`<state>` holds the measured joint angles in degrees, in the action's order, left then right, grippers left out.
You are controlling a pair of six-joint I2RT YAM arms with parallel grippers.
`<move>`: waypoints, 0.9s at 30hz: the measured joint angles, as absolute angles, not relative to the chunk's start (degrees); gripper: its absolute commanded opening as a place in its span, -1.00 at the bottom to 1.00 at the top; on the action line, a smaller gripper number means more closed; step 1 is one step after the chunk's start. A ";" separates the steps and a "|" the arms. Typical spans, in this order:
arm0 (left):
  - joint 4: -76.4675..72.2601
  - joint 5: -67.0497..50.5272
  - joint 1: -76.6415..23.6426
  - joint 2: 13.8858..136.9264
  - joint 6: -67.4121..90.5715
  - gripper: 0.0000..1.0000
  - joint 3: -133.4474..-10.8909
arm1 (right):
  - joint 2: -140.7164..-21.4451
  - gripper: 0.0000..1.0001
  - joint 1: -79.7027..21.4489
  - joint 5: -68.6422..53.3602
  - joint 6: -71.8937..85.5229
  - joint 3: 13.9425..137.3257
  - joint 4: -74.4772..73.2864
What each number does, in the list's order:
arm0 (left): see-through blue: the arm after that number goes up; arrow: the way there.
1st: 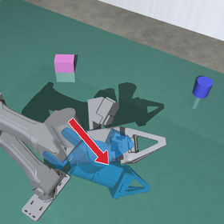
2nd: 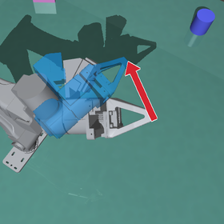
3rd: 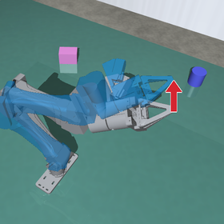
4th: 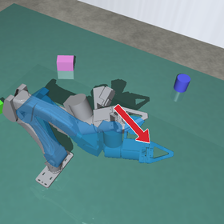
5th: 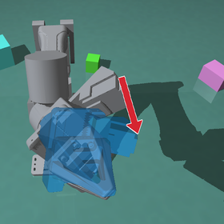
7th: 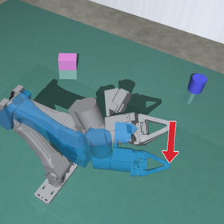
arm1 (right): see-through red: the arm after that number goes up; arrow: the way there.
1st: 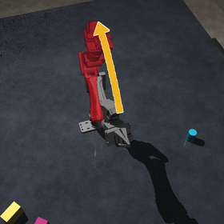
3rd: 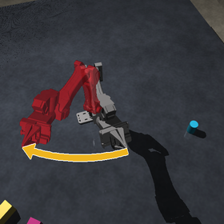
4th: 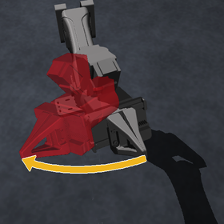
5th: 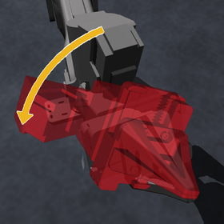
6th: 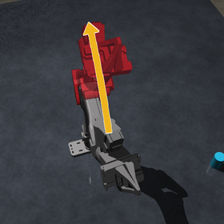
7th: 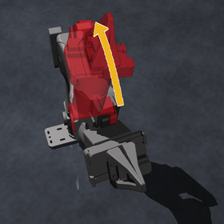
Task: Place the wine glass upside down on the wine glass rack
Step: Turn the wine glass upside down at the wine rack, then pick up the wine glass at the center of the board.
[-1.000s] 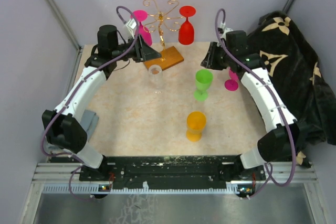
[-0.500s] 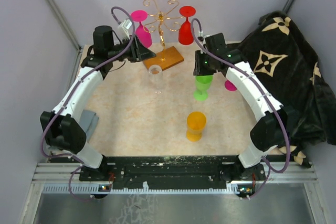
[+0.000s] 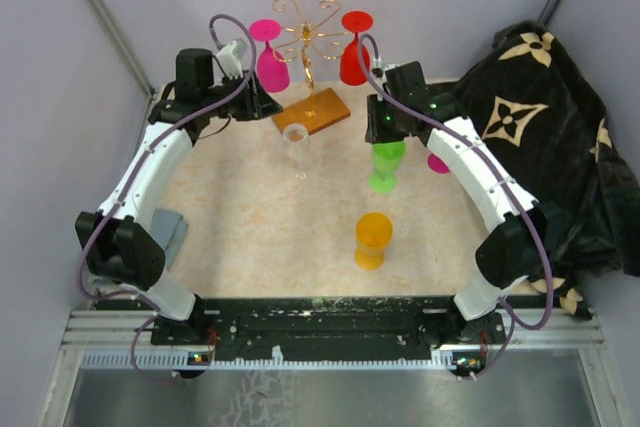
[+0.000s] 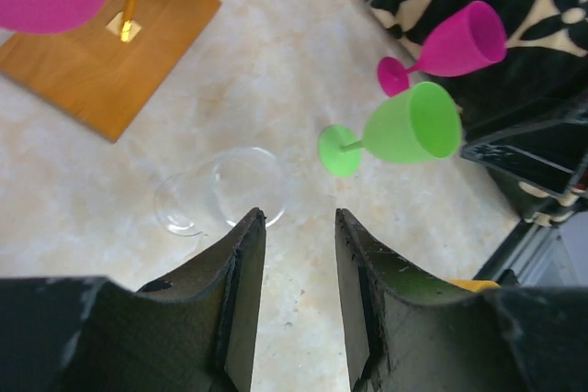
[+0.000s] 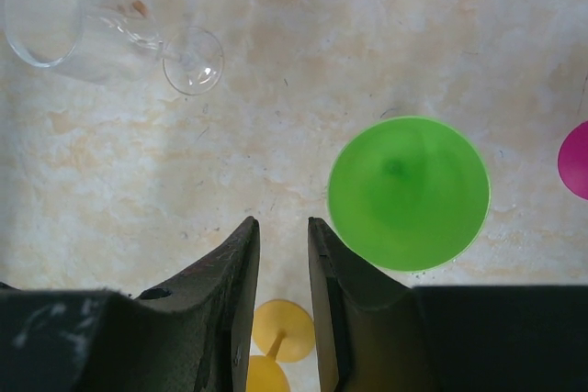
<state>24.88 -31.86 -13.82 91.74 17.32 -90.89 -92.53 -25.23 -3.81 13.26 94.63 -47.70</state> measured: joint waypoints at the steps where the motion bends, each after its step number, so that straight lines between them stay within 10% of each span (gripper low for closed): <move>1: 25.69 -30.92 -13.85 92.01 16.73 -0.15 -91.20 | -92.53 -0.42 -25.23 -3.88 13.26 94.63 -47.59; 27: 37.39 -2.02 -23.88 103.50 7.53 -0.19 -98.76 | -91.66 -0.42 -25.23 -4.43 13.69 90.74 -44.31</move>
